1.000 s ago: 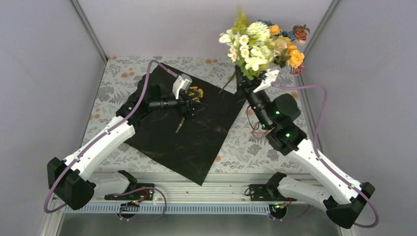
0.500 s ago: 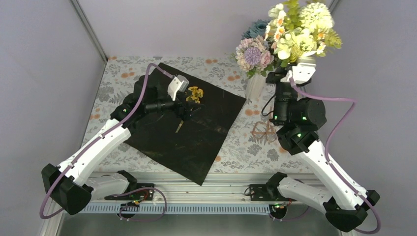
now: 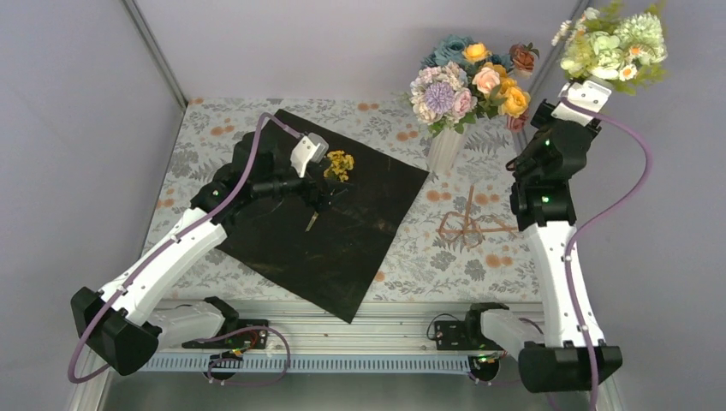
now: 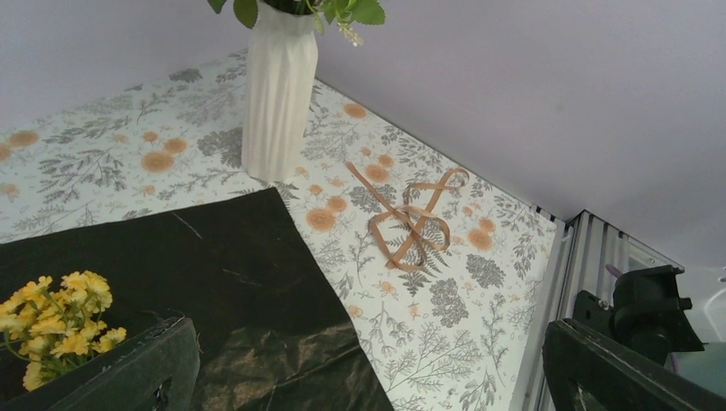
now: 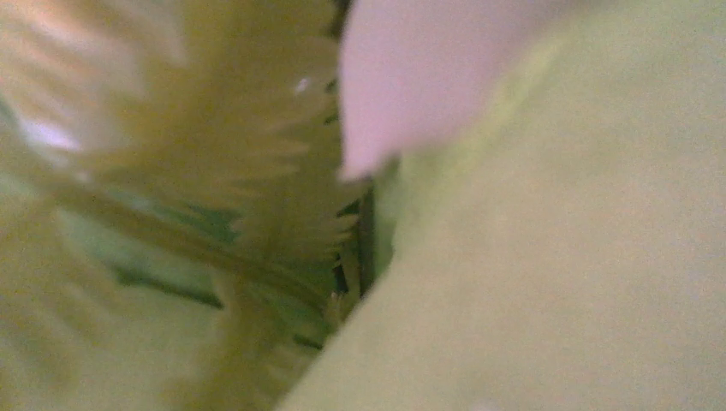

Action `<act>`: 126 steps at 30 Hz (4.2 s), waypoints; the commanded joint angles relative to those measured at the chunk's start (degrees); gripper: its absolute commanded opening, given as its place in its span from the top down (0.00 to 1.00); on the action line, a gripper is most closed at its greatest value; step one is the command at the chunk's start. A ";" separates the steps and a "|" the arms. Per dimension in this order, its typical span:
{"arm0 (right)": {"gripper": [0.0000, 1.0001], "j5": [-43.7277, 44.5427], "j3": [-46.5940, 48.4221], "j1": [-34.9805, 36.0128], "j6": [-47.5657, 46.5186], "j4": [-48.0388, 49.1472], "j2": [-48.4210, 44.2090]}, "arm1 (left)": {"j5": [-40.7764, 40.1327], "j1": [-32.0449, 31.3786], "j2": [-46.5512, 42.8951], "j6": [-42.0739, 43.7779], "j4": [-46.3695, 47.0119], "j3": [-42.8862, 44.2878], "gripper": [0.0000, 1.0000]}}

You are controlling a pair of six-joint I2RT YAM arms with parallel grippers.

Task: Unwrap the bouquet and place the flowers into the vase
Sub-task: Insert the fake flower into the vase.

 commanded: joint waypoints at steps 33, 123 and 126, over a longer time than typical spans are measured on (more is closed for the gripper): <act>0.96 -65.51 -31.71 -30.15 53.57 43.24 8.67 | -12.97 1.25 -0.22 9.87 -5.01 -0.58 0.00; 0.96 -41.20 -23.46 -6.42 32.85 52.87 39.16 | -5.41 1.44 -0.50 10.45 -3.28 -2.91 0.00; 0.96 -41.23 -23.28 -6.38 32.76 52.70 39.44 | -5.41 1.43 -0.47 10.52 -3.34 -2.85 0.00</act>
